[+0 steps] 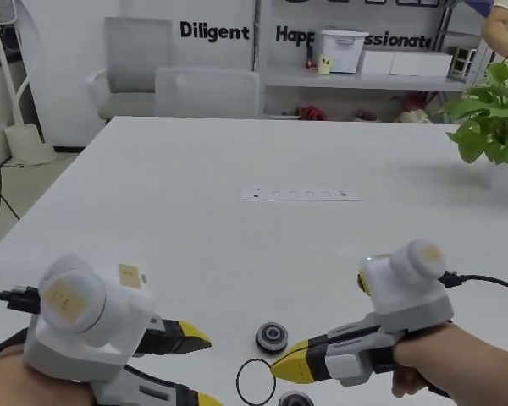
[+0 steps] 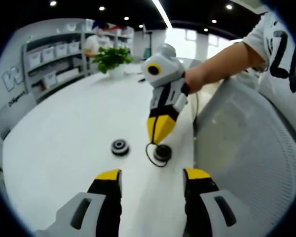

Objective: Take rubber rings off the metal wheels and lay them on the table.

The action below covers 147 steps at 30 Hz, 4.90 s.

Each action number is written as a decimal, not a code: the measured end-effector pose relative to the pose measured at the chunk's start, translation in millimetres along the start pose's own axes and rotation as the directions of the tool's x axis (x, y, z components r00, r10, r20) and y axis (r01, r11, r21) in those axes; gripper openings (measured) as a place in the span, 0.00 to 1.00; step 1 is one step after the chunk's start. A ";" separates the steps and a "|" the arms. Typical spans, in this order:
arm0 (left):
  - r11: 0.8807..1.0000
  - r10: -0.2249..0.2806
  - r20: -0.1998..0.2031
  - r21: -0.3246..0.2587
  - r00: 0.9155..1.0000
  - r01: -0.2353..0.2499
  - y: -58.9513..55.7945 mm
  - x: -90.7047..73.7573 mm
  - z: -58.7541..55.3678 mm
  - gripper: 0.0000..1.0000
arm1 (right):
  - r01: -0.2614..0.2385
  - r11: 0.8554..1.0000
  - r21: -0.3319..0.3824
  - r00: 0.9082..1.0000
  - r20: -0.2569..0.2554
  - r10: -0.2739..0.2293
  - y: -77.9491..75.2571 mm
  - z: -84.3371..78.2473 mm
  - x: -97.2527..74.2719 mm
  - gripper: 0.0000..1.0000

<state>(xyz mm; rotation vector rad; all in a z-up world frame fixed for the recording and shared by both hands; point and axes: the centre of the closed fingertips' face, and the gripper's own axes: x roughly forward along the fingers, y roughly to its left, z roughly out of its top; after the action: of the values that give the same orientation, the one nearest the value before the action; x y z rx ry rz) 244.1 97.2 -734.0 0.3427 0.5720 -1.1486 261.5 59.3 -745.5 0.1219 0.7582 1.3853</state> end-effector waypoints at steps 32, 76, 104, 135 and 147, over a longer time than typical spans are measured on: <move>0.999 0.014 -0.026 -0.029 1.000 -0.015 3.5 -0.3 -19.1 0.53 | 0.101 0.995 -0.014 0.991 -0.087 -0.101 -28.3 -21.5 28.1 0.00; 1.000 -0.005 -0.030 0.005 1.000 0.005 8.4 10.9 0.1 0.52 | 0.135 0.990 -0.033 0.990 -0.025 -0.136 -33.6 -4.6 -4.3 0.11; 0.998 -0.053 -0.041 0.035 0.998 0.055 -0.1 35.0 17.4 0.51 | 0.161 0.987 -0.002 0.987 0.014 -0.161 -33.1 -14.6 -42.6 0.12; 0.992 -0.118 -0.065 0.027 0.991 0.120 -14.9 63.8 19.0 0.47 | 0.139 0.990 0.030 0.990 0.001 -0.139 -32.8 -46.2 -47.3 0.10; 0.988 -0.147 -0.091 0.028 0.985 0.150 -19.9 75.7 13.1 0.43 | 0.114 0.993 -0.019 0.993 -0.040 -0.115 -32.4 -59.3 -41.3 0.11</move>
<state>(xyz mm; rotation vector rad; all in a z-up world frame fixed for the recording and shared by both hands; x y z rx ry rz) 251.0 25.5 -767.3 0.3881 0.6649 -1.2931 256.5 -6.1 -790.0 0.0369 0.7758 1.2879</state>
